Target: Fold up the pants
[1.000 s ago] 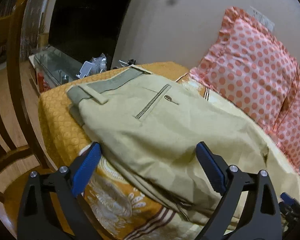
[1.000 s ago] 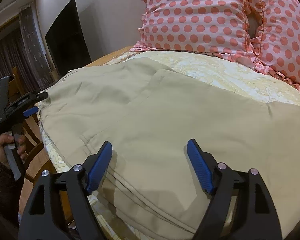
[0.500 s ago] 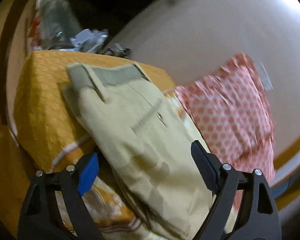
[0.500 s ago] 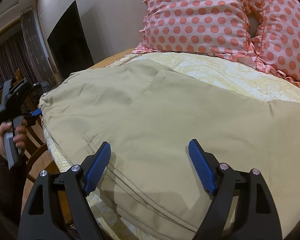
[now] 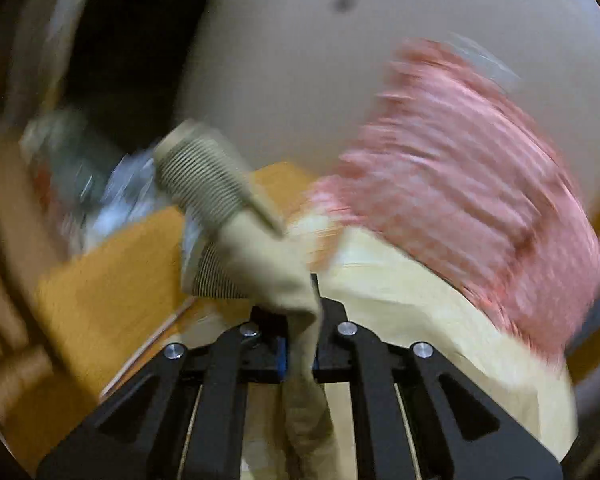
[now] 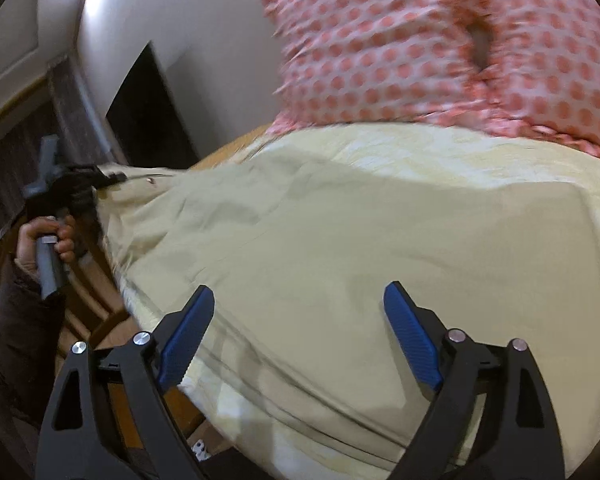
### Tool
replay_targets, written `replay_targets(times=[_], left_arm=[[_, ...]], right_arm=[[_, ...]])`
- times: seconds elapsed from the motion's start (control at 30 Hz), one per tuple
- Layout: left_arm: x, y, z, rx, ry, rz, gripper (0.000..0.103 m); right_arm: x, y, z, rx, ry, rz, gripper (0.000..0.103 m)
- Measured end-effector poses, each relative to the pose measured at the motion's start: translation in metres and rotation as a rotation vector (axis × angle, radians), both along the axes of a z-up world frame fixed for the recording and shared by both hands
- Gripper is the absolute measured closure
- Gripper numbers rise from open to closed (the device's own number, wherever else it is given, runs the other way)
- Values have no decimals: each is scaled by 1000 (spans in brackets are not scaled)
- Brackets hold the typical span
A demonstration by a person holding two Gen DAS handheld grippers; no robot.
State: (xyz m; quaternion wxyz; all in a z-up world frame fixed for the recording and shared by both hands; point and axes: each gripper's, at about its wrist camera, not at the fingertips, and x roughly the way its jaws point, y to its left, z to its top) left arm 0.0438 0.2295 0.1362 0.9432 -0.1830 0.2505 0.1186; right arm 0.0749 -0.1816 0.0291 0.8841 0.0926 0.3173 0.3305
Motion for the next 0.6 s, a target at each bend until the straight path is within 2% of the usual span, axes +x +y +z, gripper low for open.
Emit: replay_targets(times=[0.07, 0.1, 0.17, 0.23, 0.27, 0.3, 0.37, 0.43, 0.47, 0.53, 0.6], left_arm=[[14, -53, 19, 98, -22, -138, 96], [20, -91, 26, 147, -38, -243, 96], [26, -152, 25, 199, -52, -423, 95], [26, -222, 4, 220, -29, -644, 95], [25, -242, -8, 220, -12, -708, 95], [24, -271, -28, 222, 26, -799, 94], [21, -316, -75, 235, 142, -923, 95], [18, -333, -102, 243, 195, -954, 94], [15, -336, -109, 267, 188, -939, 94], [8, -339, -104, 301, 143, -905, 94], [5, -343, -91, 286, 98, -876, 94]], right_arm=[[2, -30, 4, 77, 11, -74, 14], [3, -47, 6, 124, 19, -118, 14], [5, -90, 8, 232, 44, -243, 14], [5, -123, 6, 300, 71, -342, 14], [4, -140, 4, 340, 91, -388, 14], [4, -151, 2, 366, 104, -412, 14], [4, -173, -6, 427, 153, -457, 14], [6, -184, -10, 455, 191, -462, 14], [8, -186, -11, 464, 202, -454, 14], [15, -185, -11, 474, 222, -421, 14], [26, -178, -10, 448, 237, -390, 14]])
